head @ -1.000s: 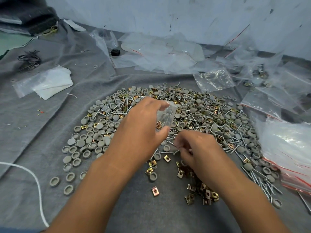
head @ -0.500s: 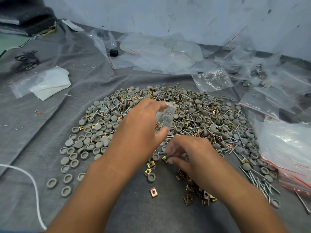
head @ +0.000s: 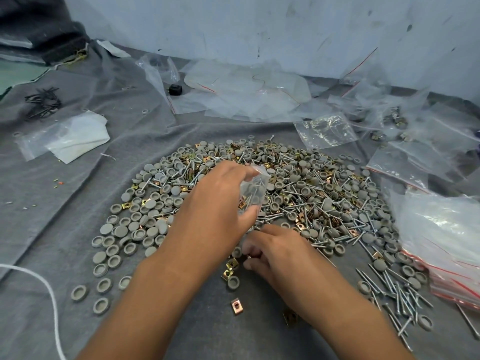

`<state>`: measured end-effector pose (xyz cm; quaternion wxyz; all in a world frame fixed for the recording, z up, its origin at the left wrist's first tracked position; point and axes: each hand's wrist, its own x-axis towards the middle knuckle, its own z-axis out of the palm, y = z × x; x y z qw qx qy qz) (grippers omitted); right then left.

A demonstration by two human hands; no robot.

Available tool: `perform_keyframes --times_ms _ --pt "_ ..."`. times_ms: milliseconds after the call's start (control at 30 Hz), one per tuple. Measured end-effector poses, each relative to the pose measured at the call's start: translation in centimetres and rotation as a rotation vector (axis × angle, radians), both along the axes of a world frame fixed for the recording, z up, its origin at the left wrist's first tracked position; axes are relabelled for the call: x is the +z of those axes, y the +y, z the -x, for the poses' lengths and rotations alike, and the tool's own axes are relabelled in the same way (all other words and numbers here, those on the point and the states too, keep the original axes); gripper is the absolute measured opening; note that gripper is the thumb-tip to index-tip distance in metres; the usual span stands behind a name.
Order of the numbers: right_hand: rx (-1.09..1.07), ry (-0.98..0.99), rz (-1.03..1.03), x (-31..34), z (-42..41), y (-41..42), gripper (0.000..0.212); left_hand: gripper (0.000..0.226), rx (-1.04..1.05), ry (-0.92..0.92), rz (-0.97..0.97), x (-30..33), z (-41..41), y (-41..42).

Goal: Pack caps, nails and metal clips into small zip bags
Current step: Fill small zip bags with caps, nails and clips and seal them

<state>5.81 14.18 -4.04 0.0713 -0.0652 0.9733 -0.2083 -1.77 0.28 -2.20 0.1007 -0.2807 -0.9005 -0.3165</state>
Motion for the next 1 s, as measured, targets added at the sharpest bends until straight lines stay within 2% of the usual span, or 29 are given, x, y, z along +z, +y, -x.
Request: perform_keyframes --times_ms 267,500,533,600,667,700,767,833,900,1000 --pt "-0.102 0.1 -0.002 -0.3 -0.2 -0.7 0.016 0.051 0.008 0.008 0.013 0.0 0.0 0.1" --pt "-0.167 0.134 0.13 -0.5 -0.6 1.1 0.014 0.051 0.001 -0.001 0.01 0.1 -0.2 0.1" --pt "-0.201 0.184 0.208 0.0 -0.5 1.5 0.013 0.052 -0.005 -0.002 0.013 0.2 -0.2 0.2" --pt "-0.264 0.466 0.373 1.3 -0.3 2.0 0.014 0.054 -0.014 -0.003 0.017 0.3 -0.4 0.3" --pt "-0.261 0.748 0.41 2.4 0.1 1.8 0.01 0.054 -0.026 -0.008 0.016 0.4 -0.5 0.4" --pt "-0.248 0.812 0.379 2.5 0.4 1.4 0.008 0.054 -0.032 -0.014 0.018 0.5 -0.5 0.4" --pt "-0.248 0.824 0.323 2.2 0.9 0.8 0.009 0.052 -0.041 -0.017 0.02 0.6 -0.5 0.5" --pt "-0.28 0.827 0.351 1.9 1.1 0.7 0.014 0.052 -0.042 -0.015 0.008 0.6 -0.5 0.5" --pt "-0.273 0.908 0.397 2.0 1.1 0.9 0.018 0.054 -0.034 -0.014 0.008 0.6 -0.5 0.5" --pt "-0.195 0.98 0.348 1.9 1.3 0.9 0.014 0.052 -0.039 -0.01 0.015 0.6 -0.6 0.5"
